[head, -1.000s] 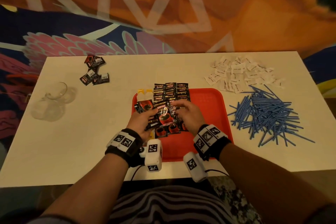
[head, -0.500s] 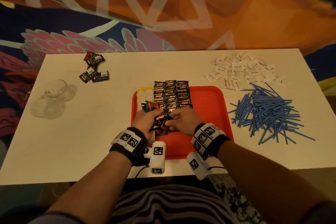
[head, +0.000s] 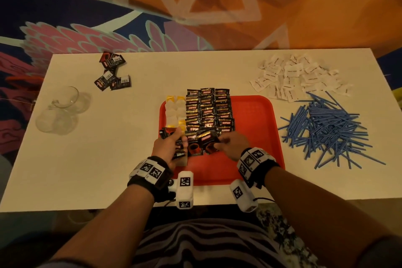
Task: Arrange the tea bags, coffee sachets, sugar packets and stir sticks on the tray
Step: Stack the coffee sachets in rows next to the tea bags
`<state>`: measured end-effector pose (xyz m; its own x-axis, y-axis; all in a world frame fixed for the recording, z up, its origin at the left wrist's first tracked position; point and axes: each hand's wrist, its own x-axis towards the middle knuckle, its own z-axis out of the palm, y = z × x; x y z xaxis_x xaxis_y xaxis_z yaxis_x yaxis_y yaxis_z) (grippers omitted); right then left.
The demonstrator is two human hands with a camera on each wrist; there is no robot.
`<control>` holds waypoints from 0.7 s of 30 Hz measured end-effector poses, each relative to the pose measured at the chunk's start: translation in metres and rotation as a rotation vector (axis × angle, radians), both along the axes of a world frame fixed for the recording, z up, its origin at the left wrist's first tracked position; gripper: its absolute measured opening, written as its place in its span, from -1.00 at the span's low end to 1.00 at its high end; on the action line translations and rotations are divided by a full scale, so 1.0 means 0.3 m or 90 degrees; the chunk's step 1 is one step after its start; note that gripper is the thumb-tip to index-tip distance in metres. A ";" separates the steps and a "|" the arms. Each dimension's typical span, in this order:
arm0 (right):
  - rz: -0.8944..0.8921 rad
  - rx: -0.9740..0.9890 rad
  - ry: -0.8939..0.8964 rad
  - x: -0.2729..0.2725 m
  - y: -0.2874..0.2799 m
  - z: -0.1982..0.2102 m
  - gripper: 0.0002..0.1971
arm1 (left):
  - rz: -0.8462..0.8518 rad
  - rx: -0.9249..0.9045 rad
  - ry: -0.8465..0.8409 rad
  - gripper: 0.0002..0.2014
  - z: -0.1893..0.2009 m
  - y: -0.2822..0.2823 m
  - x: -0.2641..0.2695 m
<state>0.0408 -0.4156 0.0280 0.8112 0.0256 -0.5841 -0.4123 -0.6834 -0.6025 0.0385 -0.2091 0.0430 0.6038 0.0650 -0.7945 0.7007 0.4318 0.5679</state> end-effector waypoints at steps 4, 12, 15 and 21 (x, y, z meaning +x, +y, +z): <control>0.034 -0.122 0.031 -0.010 -0.010 -0.060 -0.81 | -0.013 0.028 0.002 -0.85 -0.013 0.045 -0.018; -0.086 -0.107 0.052 0.004 0.042 -0.157 -0.78 | 0.013 0.051 0.018 -0.87 -0.041 0.119 -0.053; -0.138 -0.082 0.062 0.015 0.051 -0.182 -0.77 | 0.036 0.026 0.015 -0.86 -0.042 0.129 -0.066; -0.159 -0.064 0.060 0.020 0.054 -0.180 -0.77 | 0.050 -0.013 0.011 -0.83 -0.034 0.140 -0.076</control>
<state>0.0467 -0.3993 -0.0259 0.7268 -0.2296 -0.6474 -0.6266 -0.6078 -0.4879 0.0159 -0.1672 0.0329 0.5835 0.0955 -0.8065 0.6738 0.4973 0.5464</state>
